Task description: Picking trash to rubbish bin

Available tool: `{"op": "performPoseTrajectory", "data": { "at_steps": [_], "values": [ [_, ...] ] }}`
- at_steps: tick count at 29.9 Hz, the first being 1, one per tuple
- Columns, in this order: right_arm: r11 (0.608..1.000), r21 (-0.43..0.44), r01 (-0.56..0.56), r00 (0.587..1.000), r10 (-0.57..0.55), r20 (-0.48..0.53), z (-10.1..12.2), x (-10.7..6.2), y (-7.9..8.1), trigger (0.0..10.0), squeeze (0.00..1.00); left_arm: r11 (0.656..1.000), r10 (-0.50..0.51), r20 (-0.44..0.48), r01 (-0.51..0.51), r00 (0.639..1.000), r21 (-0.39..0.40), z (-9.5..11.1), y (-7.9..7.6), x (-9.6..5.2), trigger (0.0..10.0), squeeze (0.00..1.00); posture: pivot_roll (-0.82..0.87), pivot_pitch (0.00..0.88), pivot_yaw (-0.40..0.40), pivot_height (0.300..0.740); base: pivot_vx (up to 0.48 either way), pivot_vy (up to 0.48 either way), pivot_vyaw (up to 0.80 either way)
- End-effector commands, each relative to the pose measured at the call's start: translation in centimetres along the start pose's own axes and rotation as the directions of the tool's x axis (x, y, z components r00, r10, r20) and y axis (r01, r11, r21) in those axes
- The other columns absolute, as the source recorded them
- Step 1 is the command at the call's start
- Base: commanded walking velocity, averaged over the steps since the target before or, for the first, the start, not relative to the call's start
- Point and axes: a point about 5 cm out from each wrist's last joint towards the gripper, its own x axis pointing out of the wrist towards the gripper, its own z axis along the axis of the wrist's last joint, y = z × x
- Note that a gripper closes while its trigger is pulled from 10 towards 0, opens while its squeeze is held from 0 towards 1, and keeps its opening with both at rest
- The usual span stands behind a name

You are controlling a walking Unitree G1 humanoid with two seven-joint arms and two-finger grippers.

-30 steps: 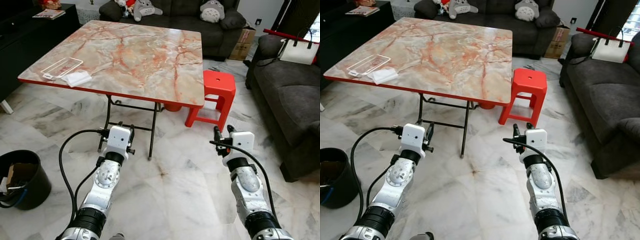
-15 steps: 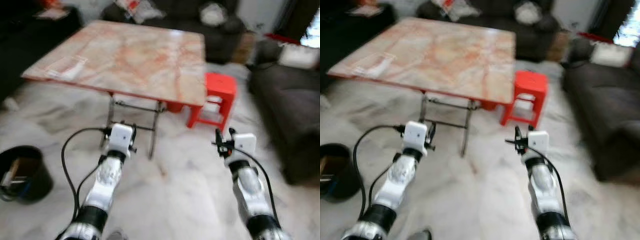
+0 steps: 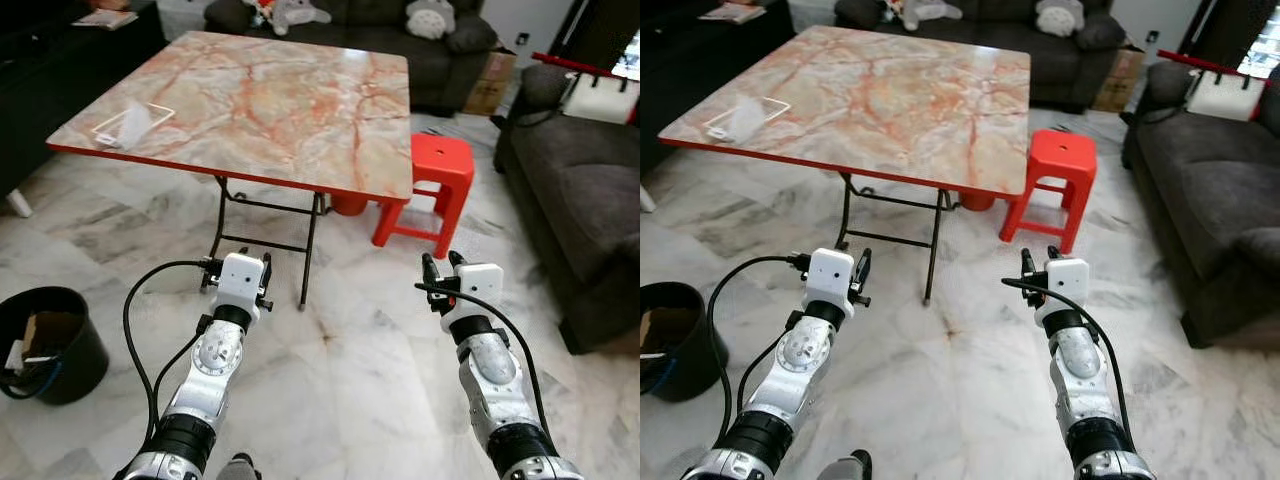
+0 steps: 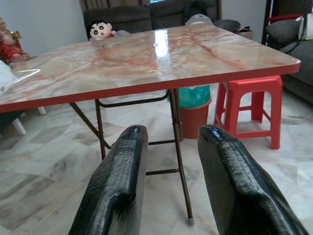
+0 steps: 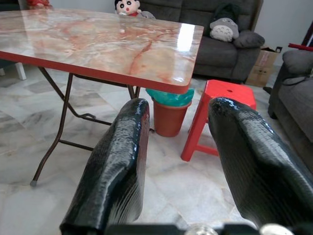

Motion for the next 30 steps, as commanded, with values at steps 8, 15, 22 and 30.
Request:
{"op": "performPoseTrajectory", "data": {
  "at_steps": [8,15,22,30],
  "values": [
    [1.000,-0.004,-0.007,1.000,0.007,0.011,0.40,0.27,-0.01,10.0,0.00,1.000,0.005,-0.006,-0.005,1.000,-0.006,0.22,0.01,0.37,10.0,0.00,0.16,0.093,-0.076,0.740,0.000,0.000,0.00],
    [0.999,-0.033,-0.029,0.999,0.030,0.030,0.78,0.45,0.37,10.0,0.00,1.000,0.017,-0.005,-0.017,1.000,-0.007,0.38,0.10,0.53,10.0,0.00,0.16,0.093,-0.076,0.740,0.000,0.000,0.06],
    [0.998,-0.035,-0.050,0.998,0.051,0.036,0.91,0.57,0.75,10.0,0.00,1.000,0.017,-0.006,-0.017,1.000,-0.010,0.42,-0.06,0.57,10.0,0.00,0.17,0.083,-0.077,0.740,0.000,0.000,0.79],
    [0.999,-0.017,-0.047,0.998,0.048,0.031,0.86,0.63,0.74,10.0,0.00,1.000,0.019,-0.007,-0.019,1.000,-0.009,0.46,-0.16,0.70,10.0,0.00,0.17,0.067,-0.075,0.740,0.000,0.000,0.18]
  ]
}}
